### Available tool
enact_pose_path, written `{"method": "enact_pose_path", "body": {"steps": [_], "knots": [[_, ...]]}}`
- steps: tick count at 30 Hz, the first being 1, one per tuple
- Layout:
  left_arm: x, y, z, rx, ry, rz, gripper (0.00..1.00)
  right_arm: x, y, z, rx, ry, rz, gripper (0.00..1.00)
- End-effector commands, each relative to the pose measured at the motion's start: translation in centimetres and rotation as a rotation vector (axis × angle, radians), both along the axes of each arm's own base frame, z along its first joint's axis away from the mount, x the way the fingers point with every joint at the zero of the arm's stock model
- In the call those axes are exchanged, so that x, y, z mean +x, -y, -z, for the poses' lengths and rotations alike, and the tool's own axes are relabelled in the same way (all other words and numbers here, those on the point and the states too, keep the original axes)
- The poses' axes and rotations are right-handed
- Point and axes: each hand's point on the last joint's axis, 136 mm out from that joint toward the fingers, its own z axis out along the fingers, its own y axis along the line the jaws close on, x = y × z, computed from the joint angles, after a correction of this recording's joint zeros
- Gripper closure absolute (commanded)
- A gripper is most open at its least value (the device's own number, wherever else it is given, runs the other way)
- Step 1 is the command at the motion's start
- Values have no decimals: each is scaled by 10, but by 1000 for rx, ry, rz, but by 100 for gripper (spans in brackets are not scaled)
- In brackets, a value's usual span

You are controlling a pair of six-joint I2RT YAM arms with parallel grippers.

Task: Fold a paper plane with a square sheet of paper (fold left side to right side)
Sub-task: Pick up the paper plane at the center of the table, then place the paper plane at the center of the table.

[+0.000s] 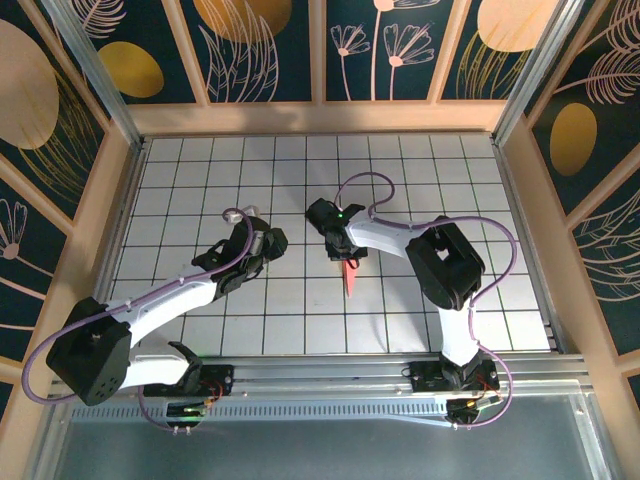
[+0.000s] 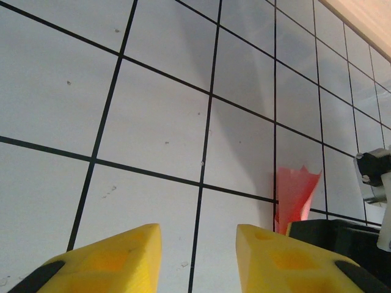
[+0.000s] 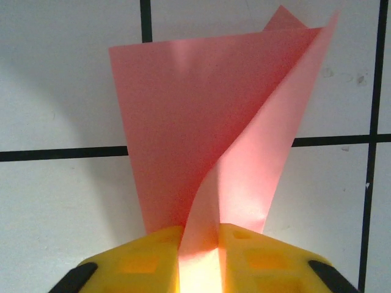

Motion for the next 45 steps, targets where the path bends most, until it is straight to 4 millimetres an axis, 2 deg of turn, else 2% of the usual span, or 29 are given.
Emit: {"method": "enact_pose_path", "body": {"steps": [1,4,8,11,16,17,18,21,28,32,35,40,42,45], "knots": [[3,-6,-8,25,17,-16,62,-2,9,-20,-21,43,20,89],[6,-5,-16,28,30,-12,55,-3,15,-31,-31,67,28,100],[13,-5,-27,-31,36,6,49,2,22,-57,-6,121,32,100],[20,-8,-35,-127,42,16,46,12,19,-83,111,176,0,100],[27,-17,-36,-265,25,31,42,30,5,-125,578,229,-73,100],[27,-18,-35,-289,19,32,42,27,-1,-132,676,227,-103,100],[27,-19,-34,-315,15,33,42,33,3,-139,780,241,-99,100],[26,-19,-32,-373,2,35,42,33,-5,-149,1001,253,-139,100],[22,-21,-24,-379,-35,32,41,28,-48,-115,1208,117,-183,100],[21,-24,-18,-363,-55,15,42,30,-68,-89,1239,64,-175,100],[20,-23,-11,-355,-77,17,42,33,-68,-63,1213,36,-140,100],[20,-16,7,-349,-133,46,45,32,-57,-22,1115,-8,-87,100],[21,-12,13,-362,-153,62,47,30,-52,-13,1099,-19,-66,100],[23,-2,21,-387,-180,98,51,27,-49,-11,1098,-19,-65,100]]}}
